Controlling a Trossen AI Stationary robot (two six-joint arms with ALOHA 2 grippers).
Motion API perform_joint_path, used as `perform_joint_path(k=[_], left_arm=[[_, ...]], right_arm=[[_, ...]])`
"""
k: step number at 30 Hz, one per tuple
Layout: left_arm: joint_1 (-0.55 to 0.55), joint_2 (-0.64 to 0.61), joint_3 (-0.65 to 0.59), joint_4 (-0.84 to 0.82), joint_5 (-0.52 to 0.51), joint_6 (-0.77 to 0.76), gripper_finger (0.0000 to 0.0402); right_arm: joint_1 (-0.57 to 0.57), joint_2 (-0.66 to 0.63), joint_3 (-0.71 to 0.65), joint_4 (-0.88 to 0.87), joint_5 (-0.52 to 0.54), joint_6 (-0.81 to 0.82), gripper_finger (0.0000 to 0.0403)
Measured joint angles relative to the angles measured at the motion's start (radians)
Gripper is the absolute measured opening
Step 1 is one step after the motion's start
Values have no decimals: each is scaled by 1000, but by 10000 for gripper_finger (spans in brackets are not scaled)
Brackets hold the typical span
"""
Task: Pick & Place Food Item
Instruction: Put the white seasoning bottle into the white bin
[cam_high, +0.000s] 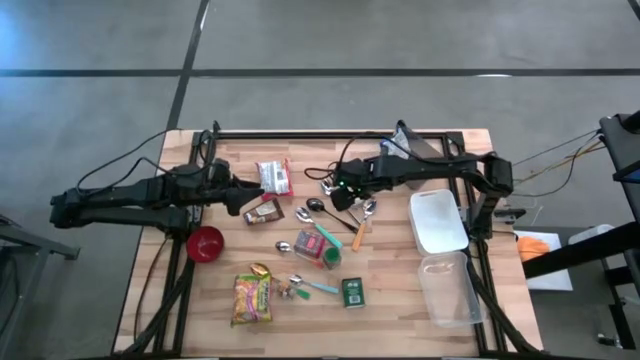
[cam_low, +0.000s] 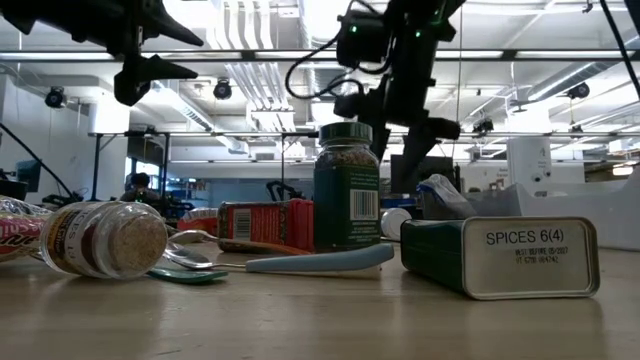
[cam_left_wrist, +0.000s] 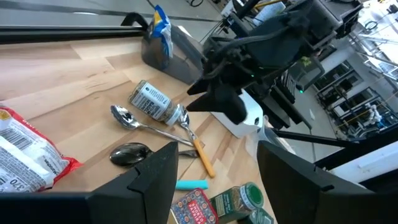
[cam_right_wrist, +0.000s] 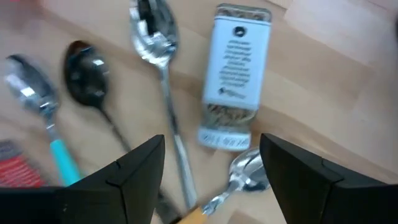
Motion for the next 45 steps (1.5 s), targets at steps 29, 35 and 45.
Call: perform_joint_path(k=[29,35,45], left_arm=[[0,0,-1,-41,9,-1,220],[0,0,-1,-41,13,-1,220],[0,0,-1,-40,27,-5,220]], right_arm=[[-5,154,-3,14,-34,-15,260],[-13,187,-3,37,-50,-22,260],[-28,195,-4,35,-39,-32,259]])
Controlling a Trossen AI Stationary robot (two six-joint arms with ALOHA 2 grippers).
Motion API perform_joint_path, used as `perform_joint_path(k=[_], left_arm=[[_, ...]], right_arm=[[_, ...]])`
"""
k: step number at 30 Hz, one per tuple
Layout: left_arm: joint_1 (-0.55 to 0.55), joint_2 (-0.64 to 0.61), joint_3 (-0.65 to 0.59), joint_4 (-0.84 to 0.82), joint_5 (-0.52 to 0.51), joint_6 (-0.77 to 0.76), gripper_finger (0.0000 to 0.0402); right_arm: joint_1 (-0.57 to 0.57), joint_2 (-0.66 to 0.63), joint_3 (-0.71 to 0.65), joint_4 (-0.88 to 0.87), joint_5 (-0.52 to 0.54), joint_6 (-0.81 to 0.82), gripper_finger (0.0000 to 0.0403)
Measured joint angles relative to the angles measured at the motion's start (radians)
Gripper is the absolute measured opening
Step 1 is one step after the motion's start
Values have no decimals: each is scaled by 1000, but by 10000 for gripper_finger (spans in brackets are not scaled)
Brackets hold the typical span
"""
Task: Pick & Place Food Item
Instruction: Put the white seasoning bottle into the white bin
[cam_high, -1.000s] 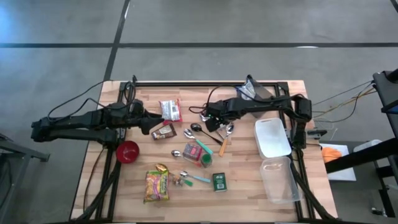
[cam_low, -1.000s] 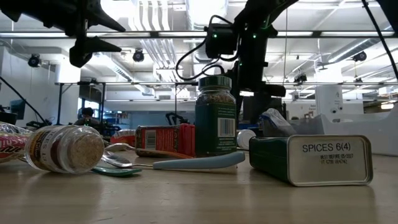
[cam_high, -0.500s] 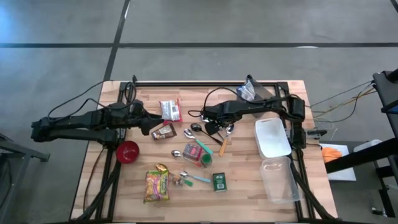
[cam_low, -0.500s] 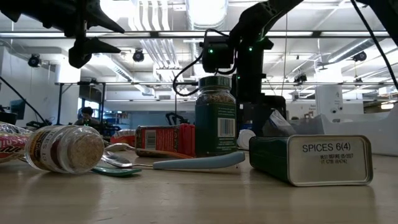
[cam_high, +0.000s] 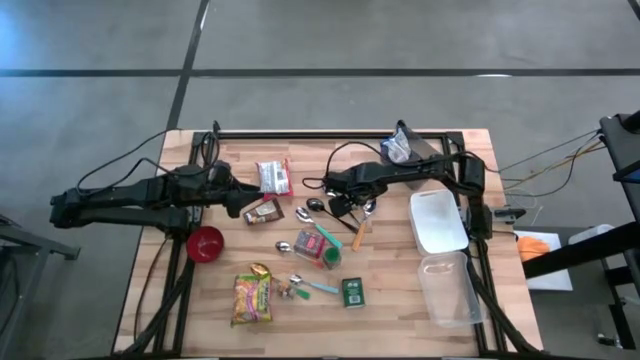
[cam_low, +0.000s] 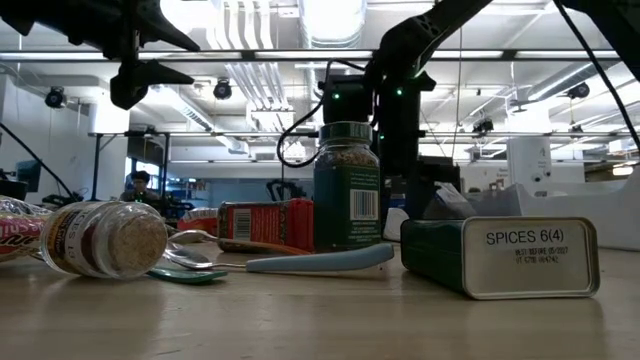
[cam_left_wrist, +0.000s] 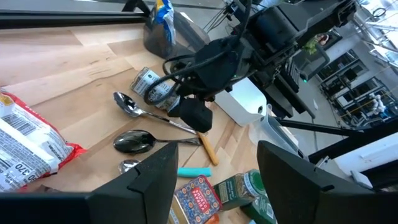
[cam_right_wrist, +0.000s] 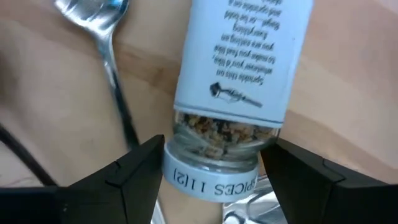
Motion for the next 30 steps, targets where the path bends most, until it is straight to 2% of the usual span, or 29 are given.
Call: perform_joint_path(k=[7,17,24,30], left_arm=[[0,0,1,2,0,0,220],[0,0,1,0,0,-47,220],[0,8,1,1,0,-310,220],[2,55,1,13,1,-480,220]], right_arm=[[-7,0,-1,-2,4,-20,197],[-7,-11,0,-32,-26,-101,197],[20,-127,3,-66,-100,-382,197],[60,-280,4,-61,-115,-523,197]])
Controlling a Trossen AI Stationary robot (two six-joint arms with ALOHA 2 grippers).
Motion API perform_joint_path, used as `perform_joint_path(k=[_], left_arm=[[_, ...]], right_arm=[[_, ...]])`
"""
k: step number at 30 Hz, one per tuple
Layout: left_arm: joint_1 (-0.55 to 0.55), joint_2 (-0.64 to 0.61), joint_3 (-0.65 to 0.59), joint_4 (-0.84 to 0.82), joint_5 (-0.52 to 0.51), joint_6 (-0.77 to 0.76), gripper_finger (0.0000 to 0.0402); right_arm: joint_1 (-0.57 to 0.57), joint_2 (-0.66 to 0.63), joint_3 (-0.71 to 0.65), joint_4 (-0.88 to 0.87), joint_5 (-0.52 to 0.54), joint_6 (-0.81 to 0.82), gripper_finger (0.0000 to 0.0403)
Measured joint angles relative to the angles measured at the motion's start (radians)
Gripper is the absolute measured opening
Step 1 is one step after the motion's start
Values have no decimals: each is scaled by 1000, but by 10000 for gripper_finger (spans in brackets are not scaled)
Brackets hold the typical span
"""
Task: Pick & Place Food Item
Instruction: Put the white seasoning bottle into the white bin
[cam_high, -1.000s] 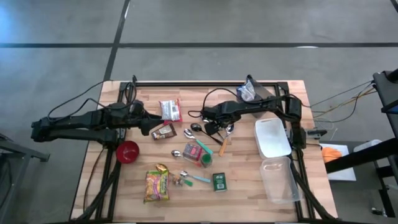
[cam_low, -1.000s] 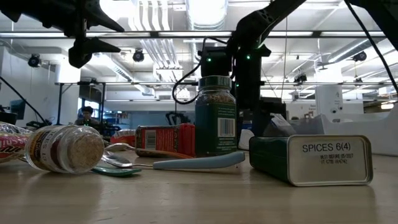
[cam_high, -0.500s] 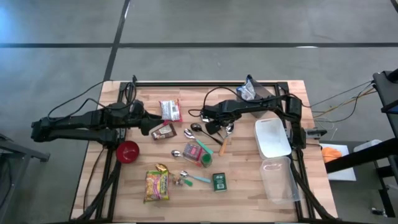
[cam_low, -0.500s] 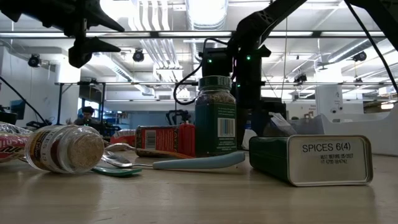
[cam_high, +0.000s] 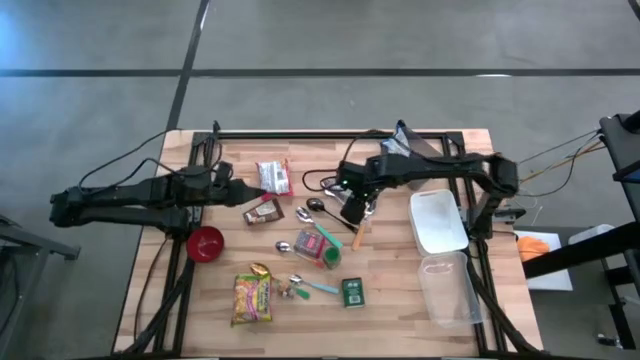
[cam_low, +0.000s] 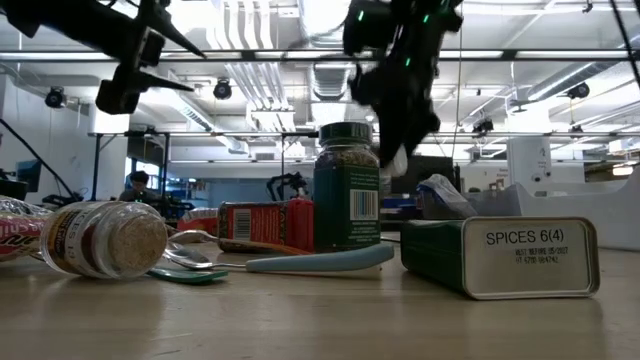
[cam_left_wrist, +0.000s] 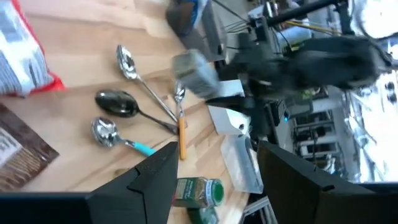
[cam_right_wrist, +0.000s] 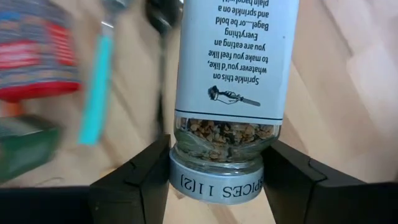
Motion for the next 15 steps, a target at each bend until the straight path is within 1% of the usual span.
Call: perform_joint_path(k=[4,7,11,15], left_arm=[[15,55,0,21,15,-85,220],[40,107,0,63,52,-134,220],[77,190,0,190,130,-150,220],[111,271,0,349,225,-159,228]], right_arm=[[30,-79,1,15,-1,-22,197],[57,-126,1,45,0,-26,197],[94,-156,4,80,0,-41,197],[124,-148,30,78,0,-46,197]])
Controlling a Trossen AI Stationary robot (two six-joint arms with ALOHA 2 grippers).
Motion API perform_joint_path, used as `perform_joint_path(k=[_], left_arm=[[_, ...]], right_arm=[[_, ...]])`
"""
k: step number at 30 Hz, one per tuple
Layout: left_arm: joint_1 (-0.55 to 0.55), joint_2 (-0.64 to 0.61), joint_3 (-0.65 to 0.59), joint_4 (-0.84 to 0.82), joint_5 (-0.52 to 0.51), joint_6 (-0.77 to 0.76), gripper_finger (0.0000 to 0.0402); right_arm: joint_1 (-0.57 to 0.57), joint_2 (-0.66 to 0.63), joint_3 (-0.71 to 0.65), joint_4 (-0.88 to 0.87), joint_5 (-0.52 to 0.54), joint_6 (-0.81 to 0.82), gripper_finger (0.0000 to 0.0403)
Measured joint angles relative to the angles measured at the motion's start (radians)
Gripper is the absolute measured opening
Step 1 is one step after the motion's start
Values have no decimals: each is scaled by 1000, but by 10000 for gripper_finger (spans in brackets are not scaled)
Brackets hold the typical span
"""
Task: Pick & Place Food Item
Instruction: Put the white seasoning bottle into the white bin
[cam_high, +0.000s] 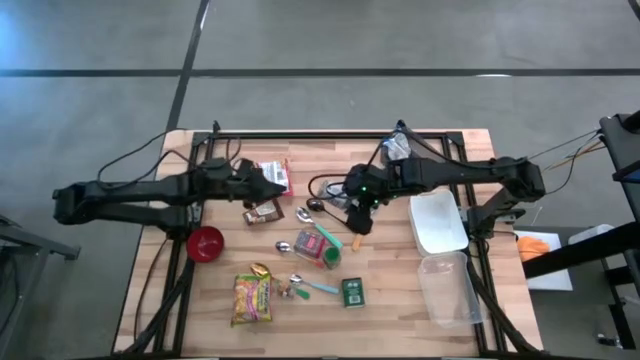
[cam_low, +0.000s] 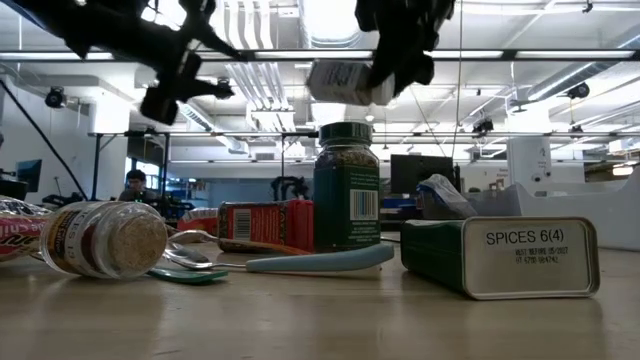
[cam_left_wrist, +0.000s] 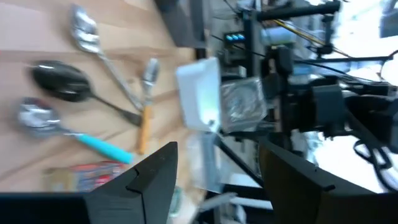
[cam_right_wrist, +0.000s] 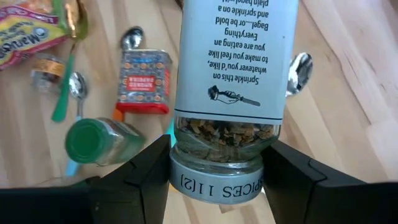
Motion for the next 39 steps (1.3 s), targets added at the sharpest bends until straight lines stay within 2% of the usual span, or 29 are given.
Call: perform_joint_path(k=[4,8,16,20,33,39], left_arm=[[18,70,0,121,92,-54,265],[20,137,26,140,161,-84,315],[20,233,120,145,174,-66,376],[21,280,163,142,182,-73,383],[20,458,302,142,350,-76,383],[20,504,330,153,389,-75,383]], right_arm=[[19,1,18,6,1,-6,197],[18,0,30,10,0,-15,197],[21,5,36,29,-34,-51,197],[21,5,36,43,-48,-59,197],[26,5,36,71,-43,-84,197],[27,5,36,78,-42,-107,197]])
